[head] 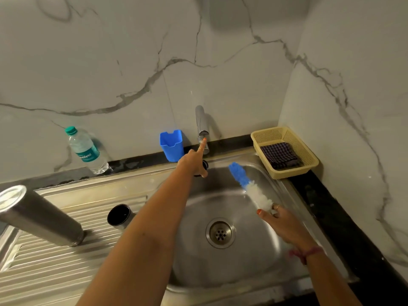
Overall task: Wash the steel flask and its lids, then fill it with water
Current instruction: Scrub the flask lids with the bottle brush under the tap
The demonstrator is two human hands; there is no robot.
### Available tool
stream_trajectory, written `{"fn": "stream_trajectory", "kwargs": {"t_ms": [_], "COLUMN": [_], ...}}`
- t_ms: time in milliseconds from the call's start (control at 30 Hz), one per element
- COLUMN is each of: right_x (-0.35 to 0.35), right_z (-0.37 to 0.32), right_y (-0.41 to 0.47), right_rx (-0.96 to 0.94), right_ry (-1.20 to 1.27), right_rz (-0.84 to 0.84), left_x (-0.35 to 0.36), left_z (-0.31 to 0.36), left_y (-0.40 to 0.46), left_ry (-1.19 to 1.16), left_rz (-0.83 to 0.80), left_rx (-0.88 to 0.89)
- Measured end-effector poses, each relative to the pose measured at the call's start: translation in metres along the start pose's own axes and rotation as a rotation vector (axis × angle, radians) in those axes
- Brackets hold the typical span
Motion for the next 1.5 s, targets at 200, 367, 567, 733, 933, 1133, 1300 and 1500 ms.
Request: {"fn": "stream_trajectory", "kwargs": {"t_ms": [200,367,567,733,933,1133,1300,1500], "right_x": [0.001,0.008,0.015,0.018,0.021,0.021,0.025,0.025], "right_z": [0.009,0.013,0.01,0.002,0.002,0.004,0.003,0.001], "right_y": [0.008,0.012,0.017,0.017,0.013,0.009,0.008,0.006], "right_rx": [0.027,0.055,0.054,0.03,0.055,0.064,0.073,0.079], "right_ry": [-0.017,0.003,0.01,0.011,-0.004,-0.009,-0.012,-0.011], "right_rz": [0.019,0.039,0.053,0.058,0.055,0.064,0.05,0.045], "left_x": [0.004,0.004,0.014,0.017,0.02,0.023,0.023,0.022], "left_z": [-0.001,-0.003,0.001,0.004,0.007,0.004,-0.001,-0.006], "left_y": [0.014,0.019,0.02,0.02,0.019,0.02,0.019,0.015], "left_ry": [0.28,0.314,0.206,0.116,0.031,-0.047,-0.054,-0.057], "left_rz": [0.085,0.119,0.073,0.037,0.014,-0.002,-0.003,0.022], "left_rx": [-0.027,-0.057,-0.055,-0.073,-0.109,-0.141,-0.14,-0.135]}}
Point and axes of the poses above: each hand's wrist, its own y-axis towards the middle knuckle, its own x-axis out of the palm, z = x × y, the point moved 9 cm from there along y, towards the middle knuckle, and after that the axes turned 15 degrees about -x, right-handed, at the moved point
